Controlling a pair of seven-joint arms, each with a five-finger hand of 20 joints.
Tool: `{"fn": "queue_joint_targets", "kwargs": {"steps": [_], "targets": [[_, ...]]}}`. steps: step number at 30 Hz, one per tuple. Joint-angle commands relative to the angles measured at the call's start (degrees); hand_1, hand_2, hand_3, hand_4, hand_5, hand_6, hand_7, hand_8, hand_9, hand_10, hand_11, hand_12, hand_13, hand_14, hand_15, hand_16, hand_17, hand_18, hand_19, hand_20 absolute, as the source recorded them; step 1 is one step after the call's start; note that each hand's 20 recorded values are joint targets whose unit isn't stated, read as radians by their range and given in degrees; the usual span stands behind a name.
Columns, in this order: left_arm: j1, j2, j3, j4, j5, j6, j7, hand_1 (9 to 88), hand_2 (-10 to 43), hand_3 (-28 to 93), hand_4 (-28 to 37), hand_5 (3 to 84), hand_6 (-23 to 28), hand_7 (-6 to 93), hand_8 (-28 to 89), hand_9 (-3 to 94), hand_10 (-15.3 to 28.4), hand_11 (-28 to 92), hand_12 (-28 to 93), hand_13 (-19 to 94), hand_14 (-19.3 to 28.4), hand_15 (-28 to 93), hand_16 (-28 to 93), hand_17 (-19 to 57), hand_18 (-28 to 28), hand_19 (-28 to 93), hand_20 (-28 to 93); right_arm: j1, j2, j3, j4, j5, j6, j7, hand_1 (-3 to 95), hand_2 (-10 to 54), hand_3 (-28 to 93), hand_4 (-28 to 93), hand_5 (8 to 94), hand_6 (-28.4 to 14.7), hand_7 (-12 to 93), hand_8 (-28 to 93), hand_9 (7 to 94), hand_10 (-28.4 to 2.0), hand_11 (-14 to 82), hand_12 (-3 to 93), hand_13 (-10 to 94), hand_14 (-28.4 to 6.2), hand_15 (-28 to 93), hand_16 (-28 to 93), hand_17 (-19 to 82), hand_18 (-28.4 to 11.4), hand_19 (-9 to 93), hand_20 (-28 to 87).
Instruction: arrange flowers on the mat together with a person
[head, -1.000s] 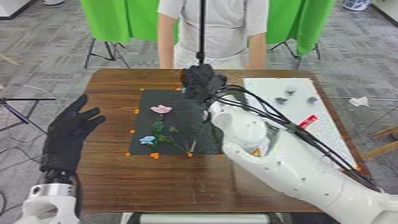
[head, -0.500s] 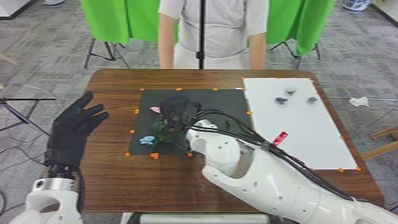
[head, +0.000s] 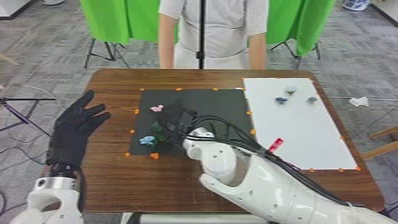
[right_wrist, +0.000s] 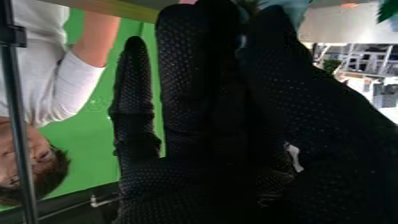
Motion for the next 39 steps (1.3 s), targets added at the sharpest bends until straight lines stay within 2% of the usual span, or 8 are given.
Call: {"fn": "queue_joint_targets", "kwargs": {"steps": [1, 7, 9, 12, 21, 26, 27, 39], "targets": [[0.53, -0.13, 0.29, 0.26, -0.28, -0.09, 0.06, 25.3, 5.4, 79, -26.4, 36.9, 6.1, 11.2, -8, 37.5, 20.8, 23, 10, 27, 28.3, 48, -7, -7.5, 25.9, 52, 18, 0.05, -0.07, -0.88, -0.36, -3.27, -1.38, -0.62, 51.8, -9.5, 68, -28, 71.7, 4.6, 19, 1, 73.6, -9.7, 22.5, 34.8, 66, -5.9, 54, 28, 24, -18.4, 68, 24], [0.42, 0.07, 0.53, 0.26, -0.34, 0.03, 0.16, 24.5, 5.3, 79, -26.3, 35.7, 4.6, 11.1, -9, 37.3, 16.5, 24, 10, 30, 23.9, 48, -7, -6.7, 25.4, 52, 18, 0.51, 0.27, -1.04, -0.44, -2.95, -1.67, 0.6, 46.3, -9.5, 76, -28, 67.1, 4.4, 18, -9, 64.8, -11.7, 32.2, 23.7, 63, -7.9, 57, 24, 22, -19.3, 68, 25], [0.57, 0.15, 0.5, 0.2, -0.64, 0.31, 0.37, 24.5, 5.4, 79, -26.4, 35.6, 4.6, 11.2, -9, 37.3, 17.1, 24, 10, 30, 24.4, 49, -7, -6.7, 25.3, 52, 18, 0.67, 0.27, -0.93, -0.49, -3.08, -2.01, 0.41, 45.8, -9.5, 76, -28, 65.6, 4.1, 18, -11, 63.9, -12.3, 33.3, 21.6, 62, -8.5, 58, 23, 22, -19.5, 68, 25], [0.57, -0.09, 0.35, 0.21, -0.34, -0.02, 0.0, 24.3, 5.4, 79, -26.3, 35.4, 4.1, 11.3, -9, 37.3, 15.8, 24, 10, 31, 22.9, 49, -7, -6.5, 25.2, 52, 18, 0.79, 0.41, -1.03, -0.67, -2.77, -1.93, 0.71, 45.2, -9.5, 78, -28, 63.6, 3.6, 17, -12, 62.2, -12.8, 33.4, 20.6, 62, -8.7, 59, 22, 21, -19.6, 68, 25], [1.29, 0.21, 0.21, -0.07, -0.74, 0.64, 0.79, 23.3, 5.1, 80, -26.5, 33.6, 1.9, 12.0, -10, 37.3, 11.5, 27, 8, 34, 17.9, 49, -8, -5.1, 24.2, 52, 17, 1.59, 1.07, -1.07, -1.75, -1.24, -2.99, 1.0, 43.2, -9.5, 80, -28, 62.4, 2.9, 16, -11, 61.6, -13.4, 32.7, 20.4, 61, -9.9, 60, 20, 20, -20.0, 68, 26], [0.63, -0.25, 0.32, 0.12, -0.25, 0.2, 0.13, 22.9, 4.9, 80, -26.7, 32.8, 0.5, 12.5, -10, 37.6, 8.7, 28, 7, 36, 15.3, 48, -9, -4.7, 23.9, 52, 16, 1.16, 0.49, -0.1, -1.99, -1.66, -4.91, -0.25, 41.2, -9.5, 80, -28, 61.3, 2.9, 15, -11, 61.1, -13.6, 32.6, 20.7, 60, -10.0, 61, 18, 19, -20.5, 68, 27], [0.93, -0.08, 0.34, 0.0, -0.47, 0.53, 0.6, 22.8, 4.9, 80, -26.7, 32.6, 0.3, 12.6, -10, 37.7, 8.3, 28, 7, 36, 14.5, 48, -9, -4.6, 23.8, 52, 16, 0.87, 0.25, 0.16, -2.0, -1.92, -5.0, -0.62, 41.1, -9.5, 80, -28, 61.3, 2.9, 15, -11, 61.0, -13.6, 32.6, 20.7, 60, -10.1, 62, 18, 19, -20.5, 68, 27], [0.7, -0.31, 0.15, 0.14, -0.1, 0.19, 0.26, 21.9, 4.7, 79, -27.8, 32.1, -0.2, 12.4, -11, 37.4, 6.9, 28, 5, 37, 13.3, 46, -8, -5.6, 22.6, 49, 15, 1.12, 0.46, -0.71, -1.82, -0.92, -2.15, -0.39, 39.6, -9.5, 82, -28, 64.3, 4.0, 14, -11, 65.7, -13.6, 15.6, 16.7, 63, -11.9, 52, 17, 20, -21.4, 67, 29]]}}
